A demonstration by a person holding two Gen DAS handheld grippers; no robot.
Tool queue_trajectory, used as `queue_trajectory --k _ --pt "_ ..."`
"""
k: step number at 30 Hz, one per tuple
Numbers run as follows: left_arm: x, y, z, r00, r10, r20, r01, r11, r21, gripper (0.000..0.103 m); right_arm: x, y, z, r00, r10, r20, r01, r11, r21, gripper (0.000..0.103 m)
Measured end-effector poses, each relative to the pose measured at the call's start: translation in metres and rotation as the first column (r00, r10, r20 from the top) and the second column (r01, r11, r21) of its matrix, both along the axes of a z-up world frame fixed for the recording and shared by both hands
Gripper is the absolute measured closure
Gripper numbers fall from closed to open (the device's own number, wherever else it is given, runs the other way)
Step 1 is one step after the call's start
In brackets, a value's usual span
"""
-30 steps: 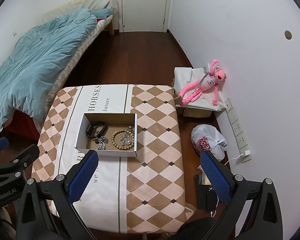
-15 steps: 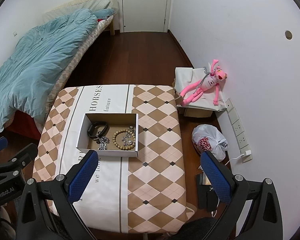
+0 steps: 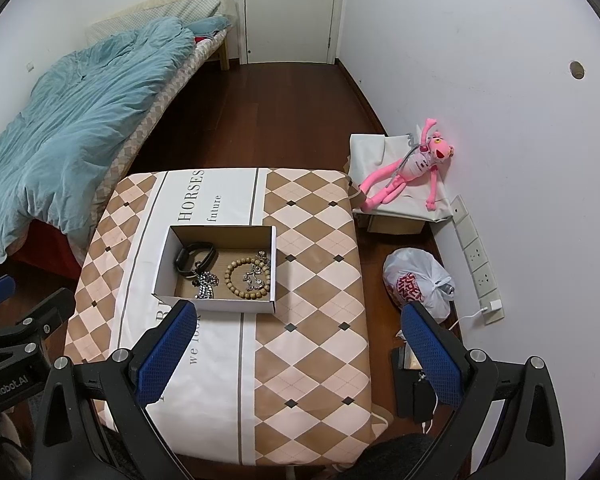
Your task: Organize jewelry
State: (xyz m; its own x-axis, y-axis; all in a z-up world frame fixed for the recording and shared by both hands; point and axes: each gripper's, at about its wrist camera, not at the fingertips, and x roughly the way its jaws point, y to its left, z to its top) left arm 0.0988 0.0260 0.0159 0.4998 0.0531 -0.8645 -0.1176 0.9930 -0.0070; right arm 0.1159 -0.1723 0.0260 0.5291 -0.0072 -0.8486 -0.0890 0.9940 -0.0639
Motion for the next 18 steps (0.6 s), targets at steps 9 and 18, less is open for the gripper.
queue_trajectory --k 9,18 --pt "-0.0003 0.0001 -0.0005 1.0 0.0 -0.001 0.0 1.0 -0.003 0.001 0.0 0.0 -0.0001 1.0 -0.001 0.001 0.001 1.0 0.001 0.0" --pt "-0.0006 0.0003 -0.0003 1.0 0.001 -0.001 -0.001 1.0 -0.001 0.001 -0.0001 0.0003 0.0005 1.0 -0.001 0.001 0.001 1.0 0.0 0.0"
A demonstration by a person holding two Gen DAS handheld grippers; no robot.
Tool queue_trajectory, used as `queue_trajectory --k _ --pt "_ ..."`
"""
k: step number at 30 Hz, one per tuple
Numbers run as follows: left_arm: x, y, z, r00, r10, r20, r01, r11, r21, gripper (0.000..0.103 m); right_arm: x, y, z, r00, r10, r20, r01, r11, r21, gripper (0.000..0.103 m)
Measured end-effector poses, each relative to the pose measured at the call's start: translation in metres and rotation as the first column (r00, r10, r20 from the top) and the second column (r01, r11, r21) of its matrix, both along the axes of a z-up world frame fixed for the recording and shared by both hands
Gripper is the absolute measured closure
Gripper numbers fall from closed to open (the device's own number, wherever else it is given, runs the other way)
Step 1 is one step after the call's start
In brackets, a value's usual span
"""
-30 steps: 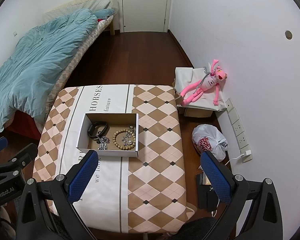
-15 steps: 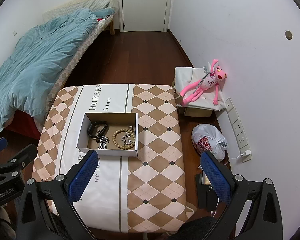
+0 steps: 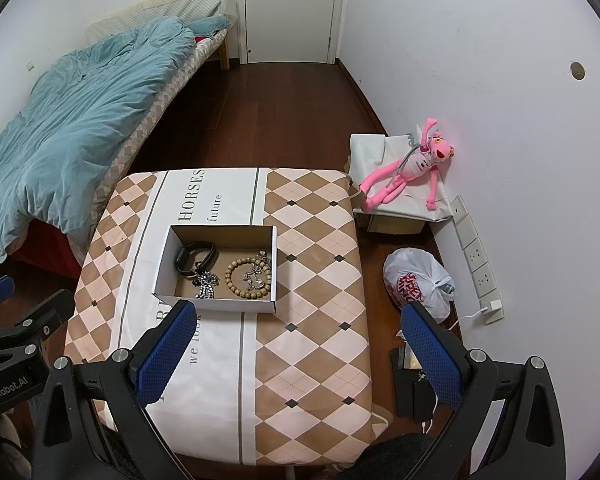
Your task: Organize jewelry
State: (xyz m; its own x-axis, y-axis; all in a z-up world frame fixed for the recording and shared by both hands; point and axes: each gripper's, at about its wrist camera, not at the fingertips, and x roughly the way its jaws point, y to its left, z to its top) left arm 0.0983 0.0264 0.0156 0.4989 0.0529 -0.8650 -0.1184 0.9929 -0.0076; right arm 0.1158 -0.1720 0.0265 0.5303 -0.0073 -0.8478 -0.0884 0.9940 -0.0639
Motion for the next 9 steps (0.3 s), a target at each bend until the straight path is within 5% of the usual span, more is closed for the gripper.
queue_trajectory --k 9 --pt "-0.0012 0.0026 0.0017 1.0 0.002 0.014 -0.002 1.0 -0.003 0.001 0.0004 0.0002 0.0003 1.0 0.001 -0.003 -0.001 1.0 0.003 0.0"
